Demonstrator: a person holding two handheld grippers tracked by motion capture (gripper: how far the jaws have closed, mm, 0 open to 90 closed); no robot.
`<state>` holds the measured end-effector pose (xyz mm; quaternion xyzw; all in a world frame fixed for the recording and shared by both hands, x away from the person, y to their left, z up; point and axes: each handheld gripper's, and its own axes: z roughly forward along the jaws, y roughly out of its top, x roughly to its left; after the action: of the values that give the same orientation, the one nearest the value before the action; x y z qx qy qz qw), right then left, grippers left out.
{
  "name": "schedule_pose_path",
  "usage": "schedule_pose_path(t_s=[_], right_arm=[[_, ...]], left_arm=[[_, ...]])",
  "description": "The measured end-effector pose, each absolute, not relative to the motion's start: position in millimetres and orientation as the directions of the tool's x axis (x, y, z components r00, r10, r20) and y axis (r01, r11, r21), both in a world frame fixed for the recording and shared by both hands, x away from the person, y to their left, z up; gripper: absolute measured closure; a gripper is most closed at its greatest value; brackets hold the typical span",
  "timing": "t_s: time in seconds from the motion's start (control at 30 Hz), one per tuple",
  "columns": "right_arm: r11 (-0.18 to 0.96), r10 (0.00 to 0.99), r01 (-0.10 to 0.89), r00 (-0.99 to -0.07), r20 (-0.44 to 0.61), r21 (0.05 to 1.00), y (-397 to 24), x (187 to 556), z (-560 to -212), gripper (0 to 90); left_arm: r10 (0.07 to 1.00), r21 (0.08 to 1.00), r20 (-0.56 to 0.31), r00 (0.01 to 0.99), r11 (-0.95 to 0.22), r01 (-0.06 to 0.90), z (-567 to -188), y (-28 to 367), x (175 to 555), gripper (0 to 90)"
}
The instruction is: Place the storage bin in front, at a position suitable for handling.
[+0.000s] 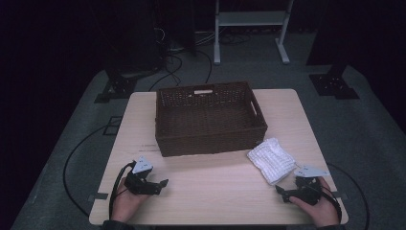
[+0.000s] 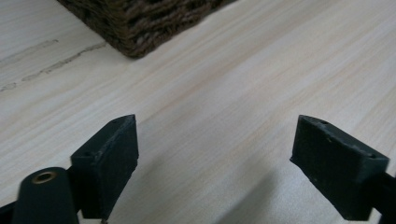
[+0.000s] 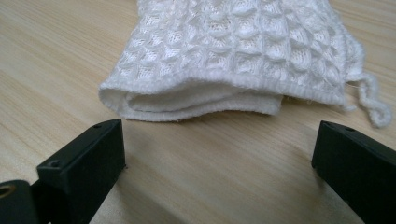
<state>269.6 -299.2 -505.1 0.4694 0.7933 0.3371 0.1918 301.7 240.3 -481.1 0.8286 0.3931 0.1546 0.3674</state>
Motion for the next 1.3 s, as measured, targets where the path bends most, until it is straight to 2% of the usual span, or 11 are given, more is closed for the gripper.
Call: schedule_pose_path(t_s=[0.2,0.3,0.33,0.37,0.5,0.57,0.6,0.7,0.77,0.8,1.3], right_arm=[[0.330,0.876,0.617,-0.482,0.012,0.715,-299,270,-505,2.0],[0.329,0.877,0.618,-0.481,0.012,0.714,-299,270,-505,2.1],[0.327,0.878,0.618,-0.479,0.012,0.715,-299,269,-505,2.5],[0.327,0.878,0.618,-0.479,0.012,0.715,-299,269,-505,2.5],[0.313,0.883,0.606,-0.470,0.011,0.732,-300,268,-504,14.1],[0.307,0.883,0.596,-0.470,0.012,0.742,-301,267,-504,21.6],[0.307,0.883,0.596,-0.470,0.012,0.742,-301,267,-504,21.6],[0.300,0.884,0.593,-0.467,0.017,0.747,-302,265,-502,35.0],[0.296,0.885,0.609,-0.465,0.029,0.735,-302,264,-497,45.2],[0.295,0.884,0.607,-0.467,0.030,0.738,-302,264,-496,46.3],[0.273,0.873,0.538,-0.487,0.030,0.798,-289,281,-457,50.1]], left_arm=[[0.775,0.749,-0.015,0.632,-0.410,0.521,-471,246,302,36.2],[0.778,0.758,-0.008,0.628,-0.405,0.511,-466,248,302,40.7],[0.780,0.760,-0.008,0.626,-0.402,0.510,-464,249,302,47.5],[0.779,0.760,-0.008,0.627,-0.403,0.510,-463,249,302,47.5],[0.783,0.767,-0.017,0.621,-0.388,0.511,-458,251,304,62.8],[0.784,0.762,-0.023,0.621,-0.389,0.518,-456,252,304,76.5],[0.785,0.761,-0.028,0.619,-0.385,0.522,-455,253,304,76.5],[0.783,0.759,-0.034,0.621,-0.384,0.526,-451,253,305,87.5],[0.784,0.761,-0.025,0.621,-0.388,0.521,-448,254,307,88.9],[0.784,0.761,-0.025,0.621,-0.388,0.521,-448,254,307,88.1],[0.801,0.783,-0.017,0.599,-0.362,0.506,-431,261,320,82.9]])
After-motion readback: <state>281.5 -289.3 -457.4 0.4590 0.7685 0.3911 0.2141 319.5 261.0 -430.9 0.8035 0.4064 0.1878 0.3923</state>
